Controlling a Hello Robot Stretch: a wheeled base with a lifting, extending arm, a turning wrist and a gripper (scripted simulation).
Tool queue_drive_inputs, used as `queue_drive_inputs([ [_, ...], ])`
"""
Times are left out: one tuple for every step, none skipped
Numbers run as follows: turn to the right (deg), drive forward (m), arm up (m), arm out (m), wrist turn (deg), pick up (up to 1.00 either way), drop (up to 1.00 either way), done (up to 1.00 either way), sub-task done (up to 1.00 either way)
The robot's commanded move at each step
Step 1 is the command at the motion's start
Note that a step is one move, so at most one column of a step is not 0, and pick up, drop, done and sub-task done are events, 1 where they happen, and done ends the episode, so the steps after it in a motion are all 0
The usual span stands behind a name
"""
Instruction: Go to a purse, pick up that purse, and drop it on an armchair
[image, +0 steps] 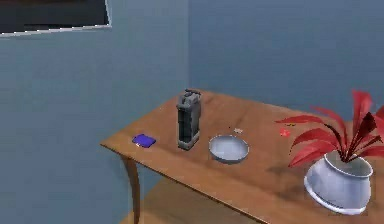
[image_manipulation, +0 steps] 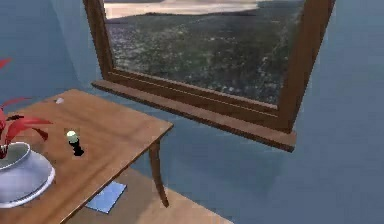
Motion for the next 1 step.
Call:
queue_drive_inputs([
  [-45.0, 0.00, 0.00, 0.00, 0.0, 0.00, 0.00, 0.00, 0.00],
])
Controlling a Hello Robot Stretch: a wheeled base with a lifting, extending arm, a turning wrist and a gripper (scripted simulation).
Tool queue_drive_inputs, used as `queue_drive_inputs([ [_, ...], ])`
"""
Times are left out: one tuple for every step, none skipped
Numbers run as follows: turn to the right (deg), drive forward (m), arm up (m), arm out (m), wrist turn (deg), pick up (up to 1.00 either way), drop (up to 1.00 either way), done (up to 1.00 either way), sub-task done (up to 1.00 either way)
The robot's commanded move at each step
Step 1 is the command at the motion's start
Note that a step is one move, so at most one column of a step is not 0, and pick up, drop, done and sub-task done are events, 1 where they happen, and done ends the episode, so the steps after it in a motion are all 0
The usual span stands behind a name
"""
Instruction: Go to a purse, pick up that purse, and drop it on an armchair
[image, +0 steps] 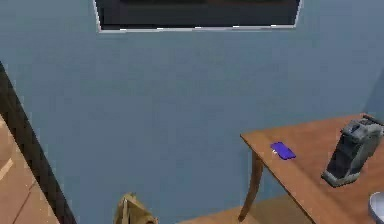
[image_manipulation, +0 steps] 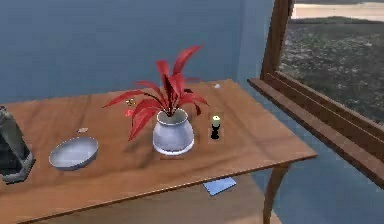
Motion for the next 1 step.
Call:
queue_drive_inputs([
  [-45.0, 0.00, 0.00, 0.00, 0.0, 0.00, 0.00, 0.00, 0.00],
])
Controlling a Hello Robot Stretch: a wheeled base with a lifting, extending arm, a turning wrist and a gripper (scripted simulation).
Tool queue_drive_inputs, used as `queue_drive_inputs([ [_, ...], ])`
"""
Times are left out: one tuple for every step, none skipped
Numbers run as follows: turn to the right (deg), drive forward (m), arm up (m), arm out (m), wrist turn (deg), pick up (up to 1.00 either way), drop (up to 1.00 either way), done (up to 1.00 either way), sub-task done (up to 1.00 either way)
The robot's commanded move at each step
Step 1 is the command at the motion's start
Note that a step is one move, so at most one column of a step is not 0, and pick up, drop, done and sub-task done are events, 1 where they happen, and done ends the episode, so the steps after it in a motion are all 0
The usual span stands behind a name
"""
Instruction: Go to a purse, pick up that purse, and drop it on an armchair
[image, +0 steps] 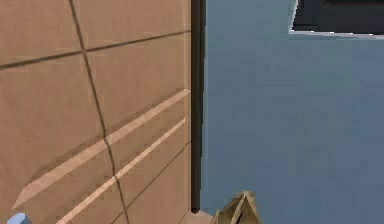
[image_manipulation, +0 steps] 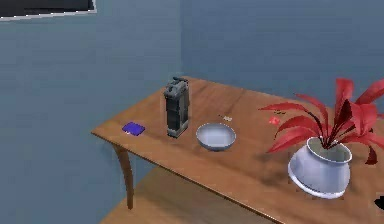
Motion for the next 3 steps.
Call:
queue_drive_inputs([
  [-15.0, 0.00, 0.00, 0.00, 0.0, 0.00, 0.00, 0.00, 0.00],
  [45.0, 0.00, 0.00, 0.00, 0.0, 0.00, 0.00, 0.00, 0.00],
  [33.0, 0.00, 0.00, 0.00, 0.0, 0.00, 0.00, 0.00, 0.00],
])
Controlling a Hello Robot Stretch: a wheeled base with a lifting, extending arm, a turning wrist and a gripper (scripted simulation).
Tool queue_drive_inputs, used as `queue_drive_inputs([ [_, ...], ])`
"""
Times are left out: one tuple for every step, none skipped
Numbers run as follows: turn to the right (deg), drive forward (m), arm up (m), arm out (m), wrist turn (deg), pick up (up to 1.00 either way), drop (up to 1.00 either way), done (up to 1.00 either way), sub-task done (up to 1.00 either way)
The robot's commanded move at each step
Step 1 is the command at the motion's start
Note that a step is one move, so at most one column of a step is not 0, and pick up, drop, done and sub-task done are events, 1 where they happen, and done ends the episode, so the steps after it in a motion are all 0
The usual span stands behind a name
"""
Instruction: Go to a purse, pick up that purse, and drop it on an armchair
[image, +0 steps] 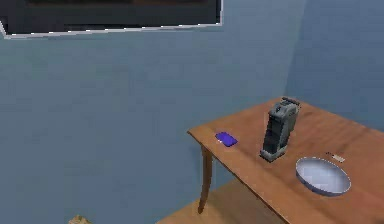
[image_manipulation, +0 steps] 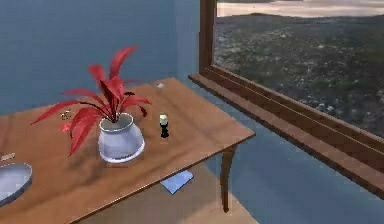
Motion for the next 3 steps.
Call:
queue_drive_inputs([
  [0.0, 0.35, 0.00, 0.00, 0.0, 0.00, 0.00, 0.00, 0.00],
  [-18.0, 0.00, 0.00, 0.00, 0.0, 0.00, 0.00, 0.00, 0.00],
  [0.0, 0.40, 0.00, 0.00, 0.0, 0.00, 0.00, 0.00, 0.00],
])
